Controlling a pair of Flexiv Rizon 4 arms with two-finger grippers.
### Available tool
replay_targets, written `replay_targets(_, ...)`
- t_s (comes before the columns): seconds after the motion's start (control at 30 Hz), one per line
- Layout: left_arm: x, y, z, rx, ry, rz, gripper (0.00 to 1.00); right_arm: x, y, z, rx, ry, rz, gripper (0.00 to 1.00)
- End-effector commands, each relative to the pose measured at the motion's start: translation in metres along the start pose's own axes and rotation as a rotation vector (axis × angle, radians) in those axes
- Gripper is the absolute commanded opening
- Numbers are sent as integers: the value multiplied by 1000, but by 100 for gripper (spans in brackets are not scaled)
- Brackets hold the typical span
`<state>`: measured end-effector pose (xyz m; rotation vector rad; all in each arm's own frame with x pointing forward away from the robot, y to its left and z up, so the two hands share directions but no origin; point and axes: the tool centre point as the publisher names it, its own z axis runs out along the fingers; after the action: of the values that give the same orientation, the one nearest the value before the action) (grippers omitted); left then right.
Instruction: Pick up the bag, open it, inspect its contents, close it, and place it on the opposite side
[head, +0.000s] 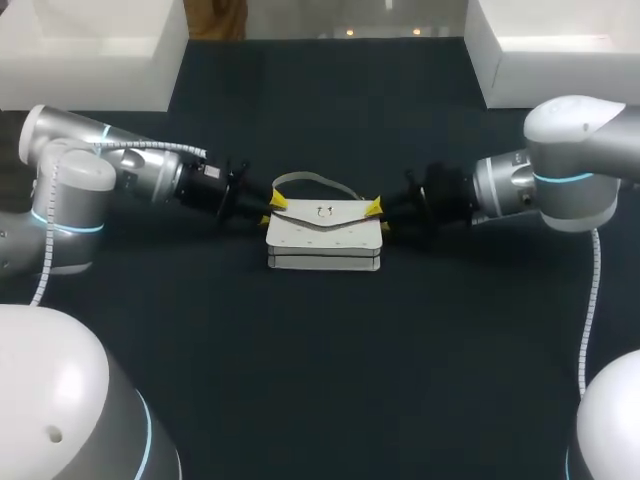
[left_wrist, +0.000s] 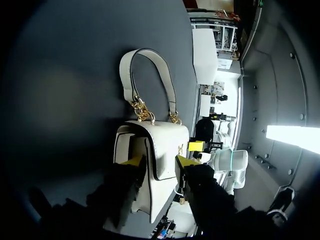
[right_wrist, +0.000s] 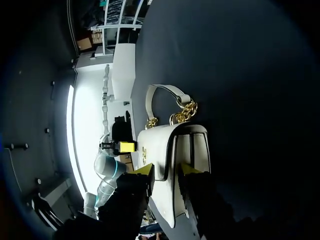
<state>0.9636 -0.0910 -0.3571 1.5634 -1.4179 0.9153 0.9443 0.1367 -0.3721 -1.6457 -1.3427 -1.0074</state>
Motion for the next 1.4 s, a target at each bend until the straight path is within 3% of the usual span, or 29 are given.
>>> replay_targets(0.03,8,12,-17,-11,7,3,100,5,-11,-12,-19,-16,-3,100)
replay_targets(0.27,15,20,-42,5,-8,0,100,4,-25,-33,-11,-2,-7,100)
replay_targets(0.47,13,18,-55,49,-46,-32,100,-1,-38,-31,29,-21,-7,100)
replay_targets(0.53,12,17,-58,67,-56,-44,100,-2,-42,-27,43,-26,-10,75)
replay_targets(0.63,10,15,-63,82,-66,-57,100,-3,-45,-22,61,-40,-15,49)
replay_targets(0.93,2,9,-69,98,-85,-89,100,-3,-47,-9,95,-58,-23,38)
replay_targets(1.0,1,8,-71,95,-94,-93,100,-5,-46,-6,102,-58,-19,29)
replay_targets(1.17,0,7,-74,79,-112,-86,100,-6,-43,-1,114,-55,-16,23)
replay_targets(1.23,-1,7,-75,71,-119,-84,100,-5,-42,0,116,-53,-16,13)
replay_targets(1.27,-1,6,-75,69,-124,-83,100,-5,-41,0,117,-52,-15,0)
replay_targets(1.4,-2,4,-76,43,-157,-86,100,-6,-37,0,118,-52,-11,0)
